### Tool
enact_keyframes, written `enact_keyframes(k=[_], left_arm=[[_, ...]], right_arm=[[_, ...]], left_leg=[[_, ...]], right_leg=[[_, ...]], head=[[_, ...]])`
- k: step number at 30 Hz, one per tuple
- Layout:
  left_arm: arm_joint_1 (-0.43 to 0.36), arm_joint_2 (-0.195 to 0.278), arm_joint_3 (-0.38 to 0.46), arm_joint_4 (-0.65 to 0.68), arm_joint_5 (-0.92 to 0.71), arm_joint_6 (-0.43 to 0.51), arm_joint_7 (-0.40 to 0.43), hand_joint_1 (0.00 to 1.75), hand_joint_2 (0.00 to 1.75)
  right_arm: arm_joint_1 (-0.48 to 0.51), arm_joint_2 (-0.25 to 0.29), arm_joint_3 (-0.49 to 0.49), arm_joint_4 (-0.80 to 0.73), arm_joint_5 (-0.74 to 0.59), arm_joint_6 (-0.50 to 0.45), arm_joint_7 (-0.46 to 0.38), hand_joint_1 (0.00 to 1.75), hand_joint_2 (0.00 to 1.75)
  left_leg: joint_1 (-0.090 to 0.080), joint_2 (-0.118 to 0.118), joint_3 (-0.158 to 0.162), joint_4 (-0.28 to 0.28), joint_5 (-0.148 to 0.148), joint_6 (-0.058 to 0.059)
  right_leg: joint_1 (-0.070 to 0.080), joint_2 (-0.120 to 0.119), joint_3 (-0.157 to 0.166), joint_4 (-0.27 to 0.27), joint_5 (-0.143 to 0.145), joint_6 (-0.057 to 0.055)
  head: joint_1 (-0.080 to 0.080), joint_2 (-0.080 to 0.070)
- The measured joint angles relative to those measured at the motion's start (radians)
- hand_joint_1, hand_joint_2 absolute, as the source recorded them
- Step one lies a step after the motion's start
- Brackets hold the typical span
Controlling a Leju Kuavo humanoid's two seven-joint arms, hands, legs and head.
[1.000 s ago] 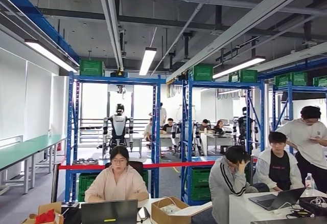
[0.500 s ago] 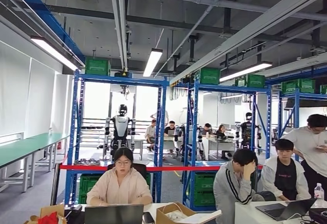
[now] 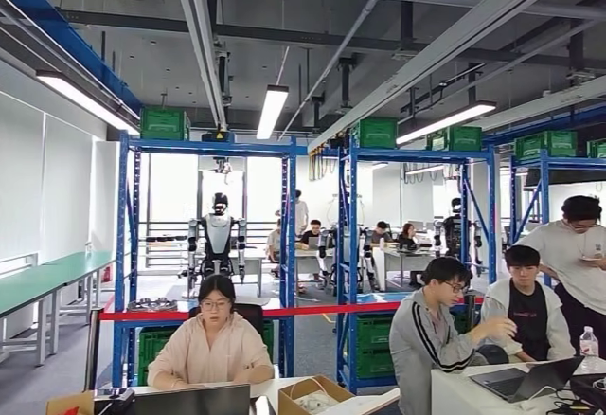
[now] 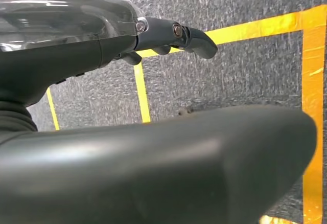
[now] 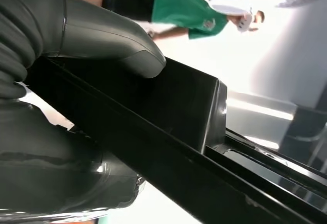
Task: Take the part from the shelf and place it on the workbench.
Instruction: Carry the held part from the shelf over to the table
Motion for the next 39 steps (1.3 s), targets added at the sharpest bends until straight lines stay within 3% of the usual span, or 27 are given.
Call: enact_keyframes(k=[1, 2, 4, 5, 6, 11, 13, 15, 16, 17, 18, 20, 22, 25, 27, 30, 31, 32, 33, 35, 36, 39], left_arm=[[0.002, 0.000, 0.001, 0.000, 0.000, 0.000, -0.002, 0.00, 1.75], [0.003, 0.000, 0.001, 0.000, 0.001, 0.000, -0.003, 0.00, 1.75], [0.001, 0.000, 0.002, 0.000, 0.001, -0.001, -0.007, 0.00, 1.75], [-0.001, 0.000, 0.002, 0.000, 0.001, -0.003, -0.008, 0.00, 1.75], [-0.004, 0.000, 0.002, 0.000, 0.001, -0.004, -0.009, 0.00, 1.75], [-0.006, -0.002, 0.003, 0.000, 0.002, -0.005, -0.013, 0.00, 1.75], [-0.009, -0.003, 0.003, 0.000, 0.003, -0.005, -0.013, 0.00, 1.75], [-0.011, -0.004, 0.003, 0.000, 0.003, -0.004, -0.009, 0.00, 1.75], [-0.011, -0.004, 0.003, 0.000, 0.002, -0.003, -0.006, 0.00, 1.75], [-0.010, -0.005, 0.003, 0.000, 0.002, -0.001, -0.002, 0.00, 1.75], [-0.009, -0.007, 0.003, 0.000, 0.002, 0.000, 0.000, 0.00, 1.75], [-0.009, -0.012, 0.003, 0.000, 0.000, 0.002, 0.003, 0.00, 1.75], [-0.011, -0.016, 0.003, 0.000, -0.004, 0.002, 0.006, 0.00, 1.75], [-0.013, -0.019, 0.002, 0.000, -0.013, 0.001, 0.007, 0.00, 1.75], [-0.017, -0.020, 0.001, 0.000, -0.019, -0.001, 0.004, 0.00, 1.75], [-0.019, -0.020, -0.005, 0.000, -0.031, -0.006, 0.000, 0.00, 1.75], [-0.018, -0.019, -0.008, 0.000, -0.036, -0.007, 0.000, 0.00, 1.75], [-0.017, -0.019, -0.011, 0.000, -0.040, -0.008, -0.001, 0.00, 1.75], [-0.018, -0.019, -0.014, 0.000, -0.044, -0.009, -0.002, 0.00, 1.75], [-0.020, -0.020, -0.020, 0.000, -0.051, -0.012, -0.004, 0.00, 1.75], [-0.022, -0.020, -0.023, 0.000, -0.054, -0.013, -0.005, 0.00, 1.75], [-0.023, -0.020, -0.035, 0.000, -0.065, -0.018, -0.007, 0.00, 1.75]], right_arm=[[0.001, 0.002, -0.009, -0.004, -0.009, -0.006, 0.003, 1.75, 1.75], [0.000, 0.006, -0.019, -0.010, -0.017, -0.009, 0.008, 1.75, 1.75], [-0.010, 0.015, -0.039, -0.024, -0.031, -0.010, 0.024, 1.75, 1.75], [-0.019, 0.019, -0.046, -0.030, -0.035, -0.006, 0.034, 1.75, 1.75], [-0.029, 0.024, -0.051, -0.036, -0.037, -0.001, 0.045, 1.75, 1.75], [-0.056, 0.040, -0.057, -0.051, -0.041, 0.017, 0.074, 1.75, 1.75], [-0.066, 0.041, -0.057, -0.052, -0.041, 0.020, 0.076, 1.75, 1.75], [-0.072, 0.042, -0.056, -0.051, -0.041, 0.023, 0.079, 1.75, 1.75], [-0.072, 0.041, -0.056, -0.050, -0.042, 0.025, 0.081, 1.75, 1.75], [-0.073, 0.042, -0.055, -0.048, -0.042, 0.026, 0.084, 1.75, 1.75], [-0.076, 0.042, -0.054, -0.046, -0.042, 0.026, 0.086, 1.75, 1.75], [-0.087, 0.043, -0.053, -0.039, -0.032, 0.022, 0.093, 1.75, 1.75], [-0.105, 0.050, -0.050, -0.021, -0.012, 0.011, 0.101, 1.75, 1.75], [-0.139, 0.070, -0.042, 0.015, 0.022, -0.013, 0.113, 1.75, 1.75], [-0.167, 0.089, -0.033, 0.042, 0.045, -0.034, 0.120, 1.75, 1.75], [-0.215, 0.115, -0.014, 0.099, 0.111, -0.089, 0.130, 1.75, 1.75], [-0.231, 0.122, -0.008, 0.121, 0.140, -0.113, 0.133, 1.75, 1.75], [-0.246, 0.130, -0.001, 0.144, 0.168, -0.137, 0.137, 1.75, 1.75], [-0.264, 0.139, 0.003, 0.165, 0.188, -0.155, 0.140, 1.75, 1.75], [-0.301, 0.155, 0.009, 0.204, 0.218, -0.182, 0.149, 1.75, 1.75], [-0.319, 0.163, 0.011, 0.223, 0.233, -0.194, 0.154, 1.75, 1.75], [-0.374, 0.181, 0.016, 0.293, 0.277, -0.232, 0.172, 1.75, 1.75]], left_leg=[[0.000, 0.000, -0.027, 0.026, 0.010, -0.001], [0.000, 0.000, -0.037, 0.016, 0.041, -0.003], [0.002, 0.001, -0.013, -0.081, 0.130, -0.003], [0.001, 0.001, 0.005, -0.132, 0.160, -0.002], [0.000, 0.002, 0.021, -0.168, 0.171, 0.002], [-0.003, -0.003, 0.043, -0.200, 0.145, 0.029], [0.000, -0.003, 0.055, -0.202, 0.138, 0.037], [0.000, -0.004, 0.066, -0.203, 0.128, 0.039], [0.000, -0.004, 0.073, -0.203, 0.123, 0.039], [0.000, -0.005, 0.082, -0.203, 0.116, 0.039], [0.000, -0.007, 0.092, -0.203, 0.110, 0.037], [0.000, -0.010, 0.110, -0.205, 0.096, 0.031], [0.003, -0.011, 0.116, -0.211, 0.090, 0.022], [0.003, -0.008, 0.120, -0.223, 0.088, 0.008], [-0.001, -0.005, 0.107, -0.189, 0.063, 0.002], [-0.003, -0.004, 0.012, -0.013, -0.008, -0.004], [-0.003, -0.004, -0.018, 0.030, -0.013, -0.006], [-0.002, -0.004, -0.031, 0.037, 0.002, -0.008], [-0.001, -0.003, -0.025, 0.005, 0.036, -0.010], [0.003, -0.001, 0.019, -0.119, 0.117, -0.014], [0.004, 0.000, 0.039, -0.169, 0.139, -0.012], [0.000, -0.001, 0.051, -0.207, 0.145, 0.005]], right_leg=[[0.000, 0.001, 0.009, 0.000, -0.007, 0.000], [0.000, 0.003, 0.020, 0.000, -0.016, 0.000], [0.000, 0.005, 0.047, 0.002, -0.036, 0.006], [0.001, 0.006, 0.057, 0.005, -0.047, 0.012], [0.003, 0.006, 0.062, 0.008, -0.055, 0.017], [0.000, 0.005, 0.055, 0.033, -0.084, 0.040], [-0.004, 0.004, 0.002, 0.134, -0.122, 0.051], [-0.008, 0.004, -0.089, 0.270, -0.153, 0.056], [-0.008, 0.004, -0.124, 0.306, -0.147, 0.056], [-0.008, 0.004, -0.139, 0.303, -0.120, 0.055], [-0.007, 0.004, -0.135, 0.261, -0.076, 0.051], [-0.001, 0.005, -0.098, 0.133, 0.011, 0.038], [0.007, 0.007, -0.074, 0.062, 0.043, 0.025], [0.008, 0.006, -0.062, 0.036, 0.036, 0.010], [0.002, 0.003, -0.045, 0.010, 0.037, 0.003], [0.000, 0.001, -0.032, 0.001, 0.034, -0.004], [0.000, 0.001, -0.030, 0.001, 0.032, -0.005], [0.000, 0.002, -0.028, 0.002, 0.029, -0.005], [0.000, 0.003, -0.025, 0.004, 0.026, -0.003], [0.000, 0.005, -0.020, 0.013, 0.015, 0.004], [0.002, 0.006, -0.021, 0.020, 0.010, 0.008], [0.005, 0.006, -0.027, 0.031, 0.005, 0.019]], head=[[0.000, 0.000], [0.000, 0.000], [0.000, 0.000], [0.000, 0.000], [0.001, 0.000], [0.001, 0.000], [0.001, 0.000], [0.000, 0.000], [0.000, 0.000], [0.000, 0.000], [0.000, 0.000], [0.000, 0.000], [0.000, 0.000], [0.000, 0.000], [0.000, 0.000], [0.000, 0.000], [0.000, 0.000], [0.000, 0.000], [0.000, 0.000], [0.000, 0.000], [0.000, 0.000], [0.000, 0.000]])
